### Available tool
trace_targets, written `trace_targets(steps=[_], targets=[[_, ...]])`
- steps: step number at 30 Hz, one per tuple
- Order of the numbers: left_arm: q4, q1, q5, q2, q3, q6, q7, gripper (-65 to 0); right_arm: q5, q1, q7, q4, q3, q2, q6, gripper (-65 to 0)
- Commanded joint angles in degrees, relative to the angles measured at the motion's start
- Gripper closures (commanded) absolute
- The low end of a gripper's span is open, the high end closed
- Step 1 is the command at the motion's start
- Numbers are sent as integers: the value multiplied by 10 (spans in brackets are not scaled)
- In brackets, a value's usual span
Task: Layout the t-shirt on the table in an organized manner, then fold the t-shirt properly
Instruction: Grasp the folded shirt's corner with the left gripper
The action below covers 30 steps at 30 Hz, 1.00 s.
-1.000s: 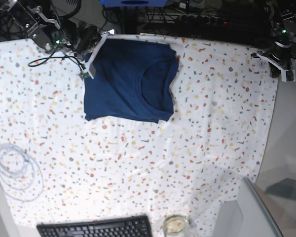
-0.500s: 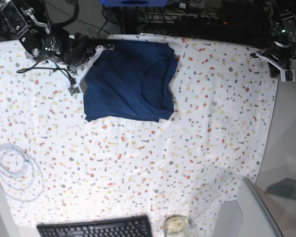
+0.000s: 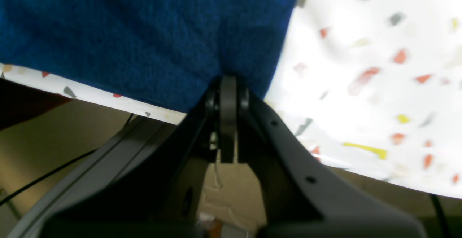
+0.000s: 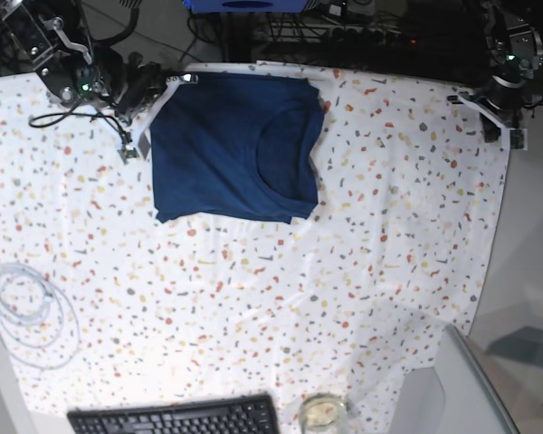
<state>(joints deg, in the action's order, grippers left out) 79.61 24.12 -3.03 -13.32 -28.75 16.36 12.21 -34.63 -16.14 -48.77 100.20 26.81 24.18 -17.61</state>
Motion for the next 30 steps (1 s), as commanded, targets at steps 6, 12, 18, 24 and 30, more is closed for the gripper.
trace_targets(steps=[6,12,18,24,30], targets=[[75,15,-9,28,54,1,-13,0,-4,-44,47,81,-79,4,1,0],[151,21,-161,40,120,85,83,0,-4,-49,69,69,-115,4,1,0],[143,-20,-292,39,203,145,140,-332,-4,-48,71,34,-114,2,2,0],[105,-58,-315,39,290,206,144,-650,-4,-48,71,26,-114,2,2,0],[26,-83,-316,54,303,218,141,-650,-4,-49,71,26,-114,2,3,0]])
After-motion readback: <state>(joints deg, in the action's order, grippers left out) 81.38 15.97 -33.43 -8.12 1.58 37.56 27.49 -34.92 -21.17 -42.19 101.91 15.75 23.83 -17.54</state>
